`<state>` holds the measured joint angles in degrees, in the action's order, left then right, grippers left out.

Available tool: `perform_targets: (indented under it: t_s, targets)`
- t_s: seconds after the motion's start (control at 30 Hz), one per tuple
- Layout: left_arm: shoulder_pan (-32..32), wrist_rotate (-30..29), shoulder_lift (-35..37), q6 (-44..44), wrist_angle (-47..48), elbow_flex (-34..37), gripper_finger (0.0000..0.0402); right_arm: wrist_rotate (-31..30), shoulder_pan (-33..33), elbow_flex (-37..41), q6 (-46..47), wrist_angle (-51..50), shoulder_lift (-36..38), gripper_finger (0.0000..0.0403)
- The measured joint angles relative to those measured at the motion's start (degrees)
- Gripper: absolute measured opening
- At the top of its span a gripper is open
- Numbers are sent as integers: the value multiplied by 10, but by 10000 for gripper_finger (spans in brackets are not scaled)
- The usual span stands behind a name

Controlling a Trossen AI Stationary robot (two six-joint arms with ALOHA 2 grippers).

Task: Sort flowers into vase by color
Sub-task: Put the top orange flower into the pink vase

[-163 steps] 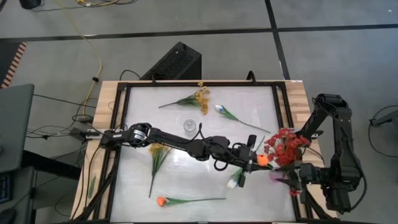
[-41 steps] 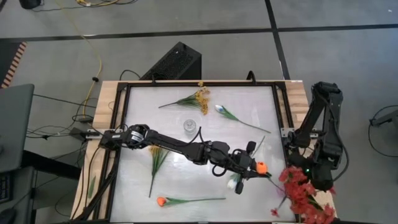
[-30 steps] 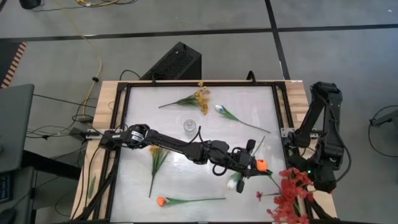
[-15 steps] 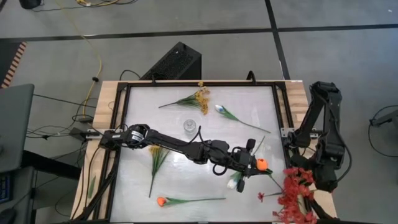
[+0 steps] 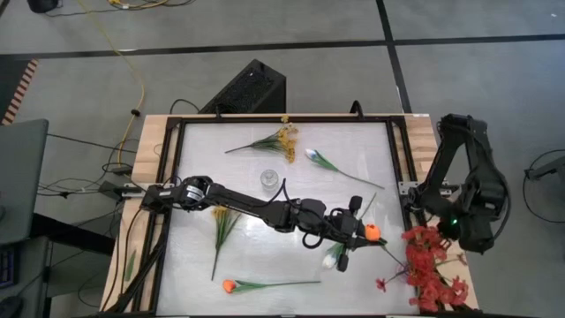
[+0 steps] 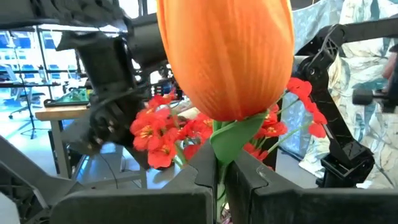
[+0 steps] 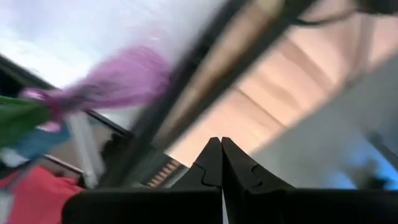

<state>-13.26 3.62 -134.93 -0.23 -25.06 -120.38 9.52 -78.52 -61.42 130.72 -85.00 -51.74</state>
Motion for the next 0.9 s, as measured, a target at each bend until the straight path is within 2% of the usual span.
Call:
perform_targets:
  t_s: [0.17, 0.23, 0.3, 0.43, 0.73, 0.9]
  targets:
    - [0, 0, 0, 0, 0, 0, 0, 155, 12, -9, 0, -15, -2, 20]
    - [0, 0, 0, 0, 1, 0, 0, 179, 15, -9, 0, 23, -4, 20]
    - [0, 0, 0, 4, 1, 0, 0, 159, 18, -9, 0, 78, -5, 20]
    - [0, 2, 0, 6, 1, 0, 0, 72, 18, -9, -5, 161, -18, 20]
    - [0, 7, 0, 5, 2, 0, 0, 20, 12, -9, -37, 239, -89, 20]
    - [0, 7, 0, -4, 2, 0, 0, -79, 12, -9, -70, 266, -108, 20]
